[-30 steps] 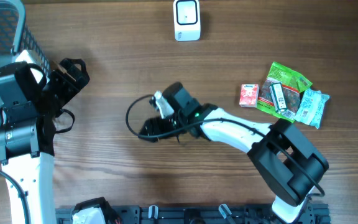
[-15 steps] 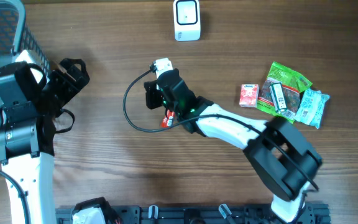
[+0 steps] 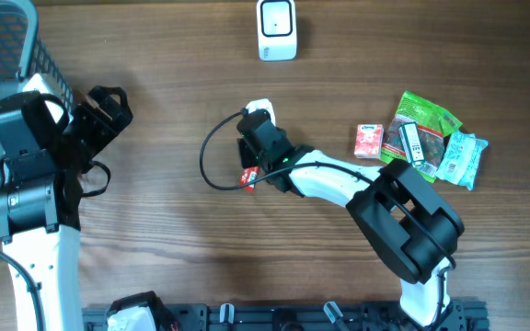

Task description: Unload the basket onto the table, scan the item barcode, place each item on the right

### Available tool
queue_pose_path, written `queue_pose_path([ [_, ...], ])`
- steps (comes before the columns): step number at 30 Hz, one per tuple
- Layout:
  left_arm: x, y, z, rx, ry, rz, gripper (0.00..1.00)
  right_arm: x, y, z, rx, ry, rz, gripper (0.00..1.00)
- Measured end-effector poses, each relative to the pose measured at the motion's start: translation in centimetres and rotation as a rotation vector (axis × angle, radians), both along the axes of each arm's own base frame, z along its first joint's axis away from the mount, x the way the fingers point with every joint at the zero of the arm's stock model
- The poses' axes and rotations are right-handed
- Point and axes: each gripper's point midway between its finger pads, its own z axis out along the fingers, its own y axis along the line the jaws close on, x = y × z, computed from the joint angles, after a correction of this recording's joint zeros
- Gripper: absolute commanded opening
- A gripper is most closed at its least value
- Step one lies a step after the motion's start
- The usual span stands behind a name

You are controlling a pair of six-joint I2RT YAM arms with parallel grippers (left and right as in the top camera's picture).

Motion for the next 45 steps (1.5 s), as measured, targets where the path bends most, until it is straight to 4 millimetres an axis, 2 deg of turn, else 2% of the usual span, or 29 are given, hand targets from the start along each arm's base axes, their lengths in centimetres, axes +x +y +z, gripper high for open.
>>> queue_pose_path([
  [5,0.0,0.0,0.0,0.0,0.0,0.0,1.0,-0.9,-1.0,-1.0,-0.048,0.048,-0.005,0.05],
  [10,0.0,0.0,0.0,0.0,0.0,0.0,1.0,-1.0,-1.6,-1.2,-0.082,0.072,-0.004,0.12],
  [14,0.0,0.0,0.0,0.0,0.0,0.0,1.0,-1.9,-3.8,-1.1,-0.14,0.134,-0.022,0.17],
  [15,0.0,0.0,0.0,0.0,0.0,0.0,1.0,-2.3,-4.9,-1.1,-0.167,0.163,-0.029,0.24],
  [18,0.0,0.0,0.0,0.0,0.0,0.0,1.0,-3.2,-6.5,-1.2,-0.214,0.217,-0.02,0.24],
  [26,0.0,0.0,0.0,0.0,0.0,0.0,1.0,-7.0,-6.4,-1.3,-0.209,0.375,0.106,0.25],
  [30,0.0,0.0,0.0,0.0,0.0,0.0,1.0,-8.9,-6.5,-1.4,-0.202,0.457,0.137,0.29],
  [32,0.0,0.0,0.0,0.0,0.0,0.0,1.0,-9.1,-6.3,-1.3,-0.193,0.468,0.151,0.31],
  [33,0.0,0.0,0.0,0.0,0.0,0.0,1.0,-9.2,-6.3,-1.3,-0.192,0.47,0.153,0.31],
  [34,0.0,0.0,0.0,0.0,0.0,0.0,1.0,-9.2,-6.3,-1.3,-0.19,0.472,0.155,0.21],
  [35,0.0,0.0,0.0,0.0,0.0,0.0,1.0,-9.2,-6.2,-1.3,-0.189,0.472,0.161,0.18],
  [37,0.0,0.0,0.0,0.0,0.0,0.0,1.0,-9.7,-6.0,-1.2,-0.188,0.485,0.208,0.18],
  [40,0.0,0.0,0.0,0.0,0.0,0.0,1.0,-10.6,-5.6,-0.1,-0.19,0.528,0.272,0.19],
  [42,0.0,0.0,0.0,0.0,0.0,0.0,1.0,-10.4,-5.2,1.4,-0.181,0.521,0.296,0.25],
  [43,0.0,0.0,0.0,0.0,0.0,0.0,1.0,-10.2,-4.9,2.8,-0.169,0.501,0.311,0.25],
  [45,0.0,0.0,0.0,0.0,0.0,0.0,1.0,-10.0,-4.6,5.9,-0.141,0.453,0.33,0.18],
])
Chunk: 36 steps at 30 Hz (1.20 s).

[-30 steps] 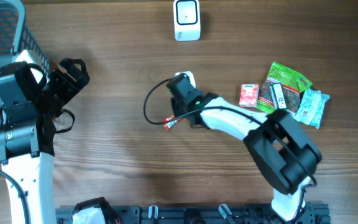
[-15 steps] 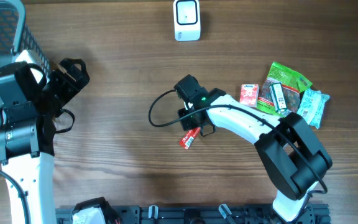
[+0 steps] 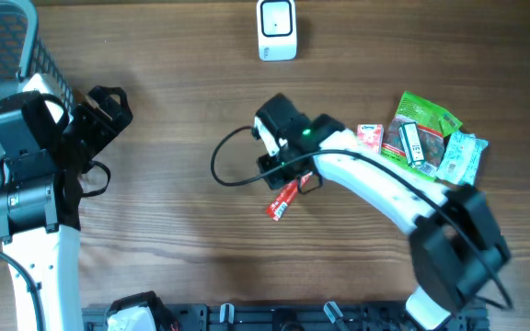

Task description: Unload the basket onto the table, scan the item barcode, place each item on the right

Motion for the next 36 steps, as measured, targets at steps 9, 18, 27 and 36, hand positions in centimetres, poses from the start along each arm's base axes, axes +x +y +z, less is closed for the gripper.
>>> queue_pose_path([
  [9,0.0,0.0,0.0,0.0,0.0,0.0,1.0,-5.6,-2.7,-3.3,-0.125,0.151,0.07,0.1],
  [18,0.0,0.0,0.0,0.0,0.0,0.0,1.0,-7.5,-0.6,-6.0,-0.041,0.207,0.116,0.16],
  [27,0.0,0.0,0.0,0.0,0.0,0.0,1.0,-6.4,1.3,-5.5,0.047,0.191,0.045,0.09],
  [36,0.0,0.0,0.0,0.0,0.0,0.0,1.0,-7.8,-2.3,-6.4,-0.13,0.227,0.027,0.09],
])
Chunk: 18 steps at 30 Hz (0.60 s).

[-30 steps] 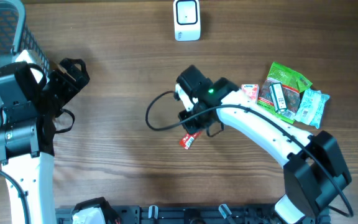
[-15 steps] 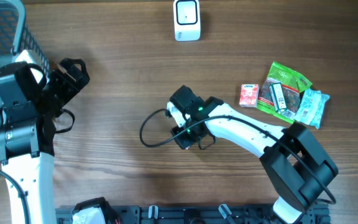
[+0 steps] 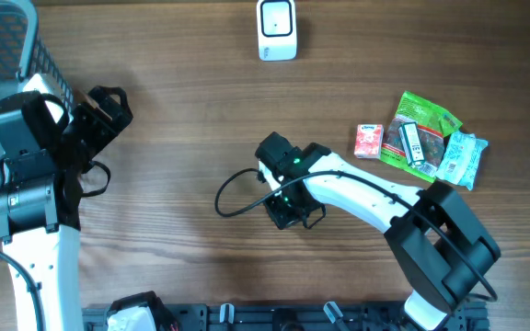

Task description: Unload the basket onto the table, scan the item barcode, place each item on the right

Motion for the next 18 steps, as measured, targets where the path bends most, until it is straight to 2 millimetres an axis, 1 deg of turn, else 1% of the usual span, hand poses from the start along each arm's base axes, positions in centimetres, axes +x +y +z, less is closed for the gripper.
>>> queue_pose_path([
  [2,0.0,0.0,0.0,0.0,0.0,0.0,1.0,0.8,-0.5,-0.3,-0.031,-0.047,0.022,0.09],
  [6,0.0,0.0,0.0,0.0,0.0,0.0,1.0,1.4,-0.6,-1.2,-0.051,-0.071,0.053,0.09],
  [7,0.0,0.0,0.0,0.0,0.0,0.0,1.0,1.7,-0.4,-1.2,-0.041,-0.083,0.055,0.13],
  [8,0.0,0.0,0.0,0.0,0.0,0.0,1.0,1.9,-0.2,-1.2,-0.033,-0.092,0.059,0.24],
  [9,0.0,0.0,0.0,0.0,0.0,0.0,1.0,2.1,0.1,-1.2,-0.019,-0.105,0.075,0.27],
  [11,0.0,0.0,0.0,0.0,0.0,0.0,1.0,2.2,0.8,-1.0,0.014,-0.111,0.118,0.28],
  [13,0.0,0.0,0.0,0.0,0.0,0.0,1.0,2.5,1.2,-0.9,0.031,-0.122,0.136,0.24],
  [15,0.0,0.0,0.0,0.0,0.0,0.0,1.0,2.9,1.6,-0.9,0.046,-0.143,0.153,0.19],
  [18,0.0,0.0,0.0,0.0,0.0,0.0,1.0,4.2,2.4,-0.9,0.068,-0.198,0.161,0.18],
])
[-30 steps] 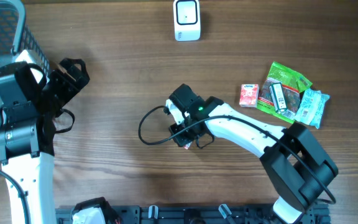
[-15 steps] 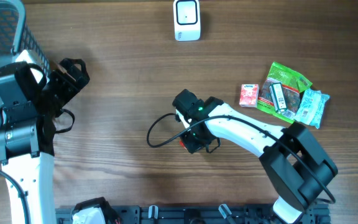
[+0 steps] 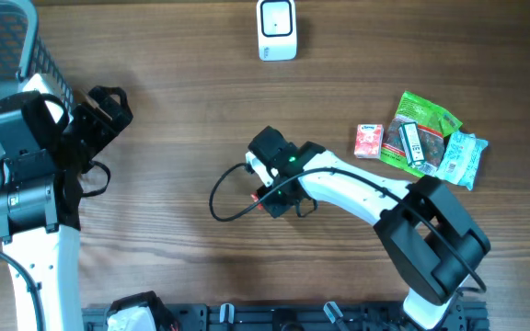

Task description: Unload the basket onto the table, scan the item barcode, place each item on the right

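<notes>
Only the overhead view is given. My right gripper [image 3: 267,197] is at the table's middle, its wrist turned over the fingers so they hardly show. A small red packet [image 3: 258,198] peeks out at its left tip, apparently held; its barcode is not visible. The white barcode scanner [image 3: 276,30] stands at the far edge, well away from the packet. My left gripper [image 3: 109,106] rests at the left side of the table, far from both, and its jaws are too dark to read.
At the right lie a small red packet [image 3: 368,140], a green bag [image 3: 423,118], a dark item with a barcode label [image 3: 410,142] and a blue-white packet [image 3: 458,158]. A wire basket [image 3: 12,37] fills the far left corner. A black cable [image 3: 221,188] loops left of the right wrist.
The right wrist has shifted a little up and to the left. A sliver of the red packet now shows at its left tip, where it was hidden before. The left arm has not moved.
The right gripper was first down over the red packet on the table's middle. Then it held the packet with the red strip sticking out to the lower left. Then the wrist had turned and covered it, and now a red edge shows again.
</notes>
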### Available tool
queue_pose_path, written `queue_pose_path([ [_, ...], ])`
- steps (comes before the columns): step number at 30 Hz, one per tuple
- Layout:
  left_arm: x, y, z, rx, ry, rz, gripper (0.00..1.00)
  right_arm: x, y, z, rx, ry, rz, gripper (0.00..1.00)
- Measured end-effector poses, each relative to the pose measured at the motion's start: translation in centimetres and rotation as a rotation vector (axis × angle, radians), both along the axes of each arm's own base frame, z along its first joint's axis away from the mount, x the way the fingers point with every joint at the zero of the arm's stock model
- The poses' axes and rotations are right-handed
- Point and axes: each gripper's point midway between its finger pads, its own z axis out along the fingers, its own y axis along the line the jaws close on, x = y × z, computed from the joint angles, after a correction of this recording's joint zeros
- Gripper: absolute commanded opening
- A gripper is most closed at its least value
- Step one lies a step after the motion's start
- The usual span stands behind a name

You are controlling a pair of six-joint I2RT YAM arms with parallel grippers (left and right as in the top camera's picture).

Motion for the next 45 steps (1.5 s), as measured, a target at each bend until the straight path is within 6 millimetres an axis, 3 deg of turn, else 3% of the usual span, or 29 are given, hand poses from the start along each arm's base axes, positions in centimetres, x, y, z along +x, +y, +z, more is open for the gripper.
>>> queue_pose_path([
  [7,0.0,0.0,0.0,0.0,0.0,0.0,1.0,3.1,1.2,0.5,0.033,-0.147,0.018,0.18],
  [11,0.0,0.0,0.0,0.0,0.0,0.0,1.0,5.6,3.0,1.7,0.105,-0.266,0.027,0.09],
  [13,0.0,0.0,0.0,0.0,0.0,0.0,1.0,6.6,3.6,2.3,0.14,-0.302,0.009,0.1],
  [16,0.0,0.0,0.0,0.0,0.0,0.0,1.0,7.7,3.3,3.0,0.143,-0.308,-0.019,0.27],
  [18,0.0,0.0,0.0,0.0,0.0,0.0,1.0,8.5,2.6,3.9,0.139,-0.318,-0.021,0.3],
  [21,0.0,0.0,0.0,0.0,0.0,0.0,1.0,10.1,0.5,6.4,0.126,-0.371,0.007,0.65],
  [23,0.0,0.0,0.0,0.0,0.0,0.0,1.0,10.1,-1.6,6.7,0.065,-0.37,0.094,0.71],
  [26,0.0,0.0,0.0,0.0,0.0,0.0,1.0,8.7,-3.7,5.1,-0.018,-0.343,0.271,0.75],
  [29,0.0,0.0,0.0,0.0,0.0,0.0,1.0,7.3,-4.8,2.9,-0.061,-0.348,0.454,0.76],
  [32,0.0,0.0,0.0,0.0,0.0,0.001,1.0,7.4,-4.9,1.6,-0.071,-0.414,0.552,0.76],
  [36,0.0,0.0,0.0,0.0,0.0,0.0,1.0,8.8,-5.2,1.0,-0.101,-0.516,0.579,0.74],
  [39,0.0,0.0,0.0,0.0,0.0,0.0,1.0,9.4,-5.3,1.1,-0.102,-0.546,0.575,0.66],
  [41,0.0,0.0,0.0,0.0,0.0,0.0,1.0,9.2,-5.4,0.9,-0.102,-0.537,0.583,0.56],
  [45,0.0,0.0,0.0,0.0,0.0,0.0,1.0,8.0,-5.7,0.5,-0.081,-0.474,0.567,0.54],
])
